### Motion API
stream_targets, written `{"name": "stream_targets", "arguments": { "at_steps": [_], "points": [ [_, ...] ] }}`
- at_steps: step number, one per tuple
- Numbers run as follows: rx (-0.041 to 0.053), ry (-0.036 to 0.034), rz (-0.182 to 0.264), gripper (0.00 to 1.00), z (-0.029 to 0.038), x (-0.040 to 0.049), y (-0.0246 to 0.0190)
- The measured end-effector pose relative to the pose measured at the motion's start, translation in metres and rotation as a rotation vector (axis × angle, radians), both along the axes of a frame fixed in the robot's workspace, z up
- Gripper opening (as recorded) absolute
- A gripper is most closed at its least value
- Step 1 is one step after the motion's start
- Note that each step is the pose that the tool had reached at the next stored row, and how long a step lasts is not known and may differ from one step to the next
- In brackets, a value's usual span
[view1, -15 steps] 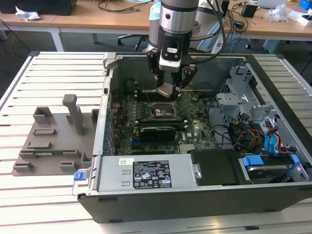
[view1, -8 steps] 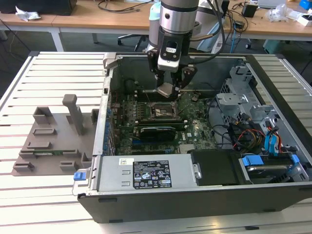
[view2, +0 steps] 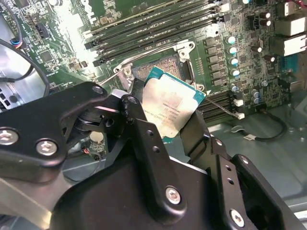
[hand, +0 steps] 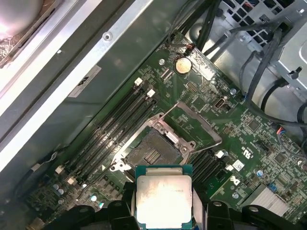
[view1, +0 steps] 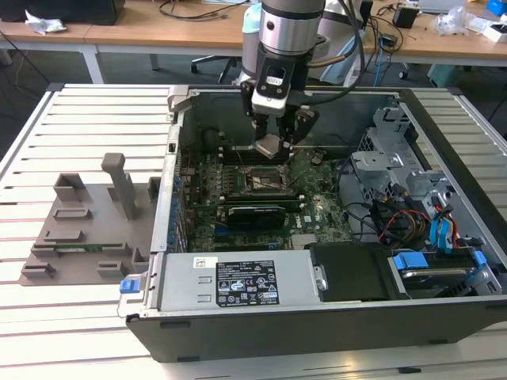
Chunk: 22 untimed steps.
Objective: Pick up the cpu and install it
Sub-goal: 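Place the cpu into insertion slot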
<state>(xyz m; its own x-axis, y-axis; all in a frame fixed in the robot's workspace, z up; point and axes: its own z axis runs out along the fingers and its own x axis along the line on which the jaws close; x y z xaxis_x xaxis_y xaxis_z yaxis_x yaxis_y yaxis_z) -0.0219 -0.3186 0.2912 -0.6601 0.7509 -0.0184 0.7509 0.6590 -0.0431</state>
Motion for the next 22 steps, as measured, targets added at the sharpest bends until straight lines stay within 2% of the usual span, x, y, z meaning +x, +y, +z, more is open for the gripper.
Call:
{"name": "stream_targets", "arguments": {
  "at_steps": [4, 5, 6, 13, 22],
  "points": [
    [0.0, 0.0001, -0.023, 0.55, 0.0, 0.0, 0.0],
    [0.0, 0.0001, -0.081, 0.55, 0.0, 0.0, 0.0],
    [0.0, 0.0001, -0.114, 0.55, 0.0, 0.0, 0.0],
    [0.0, 0.0001, -0.142, 0.55, -0.0001, 0.0, 0.0],
    [-0.0011, 0.0001, -0.207, 0.55, -0.0003, 0.0, 0.0]
  ]
}}
